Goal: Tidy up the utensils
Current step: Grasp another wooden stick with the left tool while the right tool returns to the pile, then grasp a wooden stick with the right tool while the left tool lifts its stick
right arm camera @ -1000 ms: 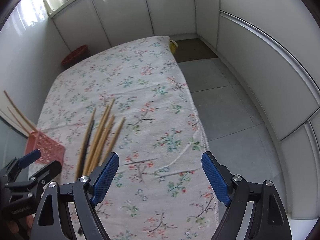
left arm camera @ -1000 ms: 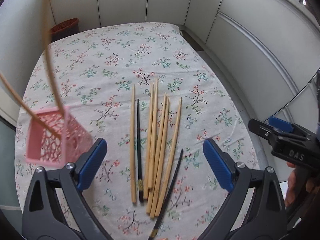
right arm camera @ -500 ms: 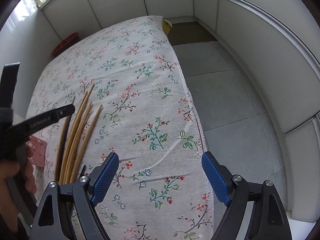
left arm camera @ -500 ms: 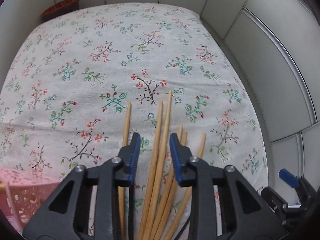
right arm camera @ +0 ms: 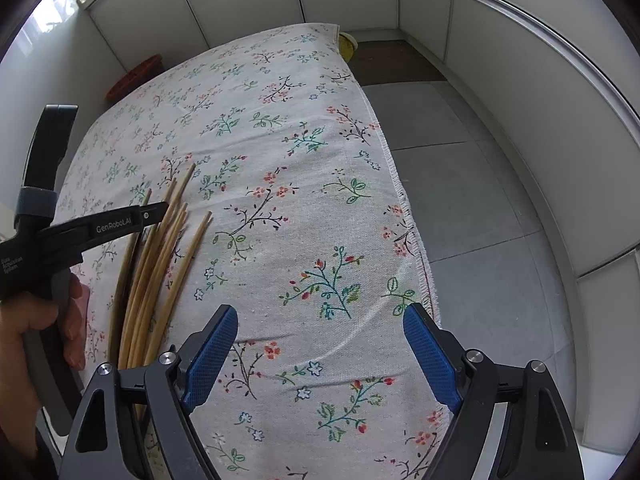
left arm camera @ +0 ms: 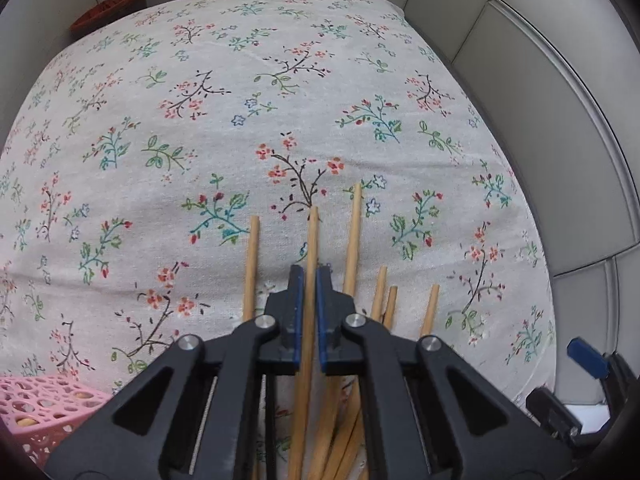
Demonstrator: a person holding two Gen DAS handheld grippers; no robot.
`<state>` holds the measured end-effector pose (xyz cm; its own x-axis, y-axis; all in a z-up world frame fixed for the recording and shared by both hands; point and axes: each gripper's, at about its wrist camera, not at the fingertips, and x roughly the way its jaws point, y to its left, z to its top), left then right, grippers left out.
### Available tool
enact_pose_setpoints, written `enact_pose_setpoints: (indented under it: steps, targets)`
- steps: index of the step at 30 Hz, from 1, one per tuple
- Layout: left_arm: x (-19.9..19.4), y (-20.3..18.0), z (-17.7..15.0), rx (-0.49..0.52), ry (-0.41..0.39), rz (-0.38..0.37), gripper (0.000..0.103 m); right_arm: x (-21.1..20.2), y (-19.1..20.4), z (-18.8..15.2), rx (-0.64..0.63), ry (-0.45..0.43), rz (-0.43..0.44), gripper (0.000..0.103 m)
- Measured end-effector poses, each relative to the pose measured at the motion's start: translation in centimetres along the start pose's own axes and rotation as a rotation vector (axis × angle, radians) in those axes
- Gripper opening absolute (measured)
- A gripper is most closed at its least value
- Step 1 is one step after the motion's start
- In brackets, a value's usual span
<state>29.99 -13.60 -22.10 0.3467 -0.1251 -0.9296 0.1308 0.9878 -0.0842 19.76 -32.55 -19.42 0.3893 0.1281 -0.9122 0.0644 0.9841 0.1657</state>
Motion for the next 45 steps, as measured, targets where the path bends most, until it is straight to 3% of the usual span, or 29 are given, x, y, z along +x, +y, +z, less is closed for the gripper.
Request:
enact_pose_setpoints:
  steps: [6, 14, 21, 27, 33, 39, 45]
  targets:
    - [-3.4, -0.6, -3.0, 0.072, -0.057, -0.036, 0.007, 0.0, 0.3, 0.5, 0.011, -0.010, 0.002, 0.086]
    - [-12.7, 0.1, -7.0, 0.179, -0.188, -0.119, 0.006, 0.4, 1.9, 0.8, 0.046, -0.004, 0.047, 0.086]
    - [-19.2, 3.9, -10.0, 0.133, -0.297, -0.181, 0.006, 1.7, 5.1, 1.2, 0.044, 0.002, 0.063, 0.086]
    - [-21.5, 7.4, -11.8, 0.058, -0.367, -0.224, 0.006, 3.2, 8.1, 1.2, 0.003, 0.004, 0.040, 0.085]
    - [-22.1, 9.7, -12.5, 0.043, -0.401, -0.217, 0.006, 4.9, 11.1, 0.6, -0.090, 0.026, -0.039, 0.067]
    - [-22.4, 10.4, -13.1, 0.042, -0.401, -0.237, 0.006, 5.0, 12.4, 0.7, -0.023, 0.029, 0.036, 0.028]
    - [-22.4, 11.3, -13.1, 0.011, -0.392, -0.262, 0.006, 4.7, 11.3, 0.7, 0.065, 0.038, 0.066, 0.025]
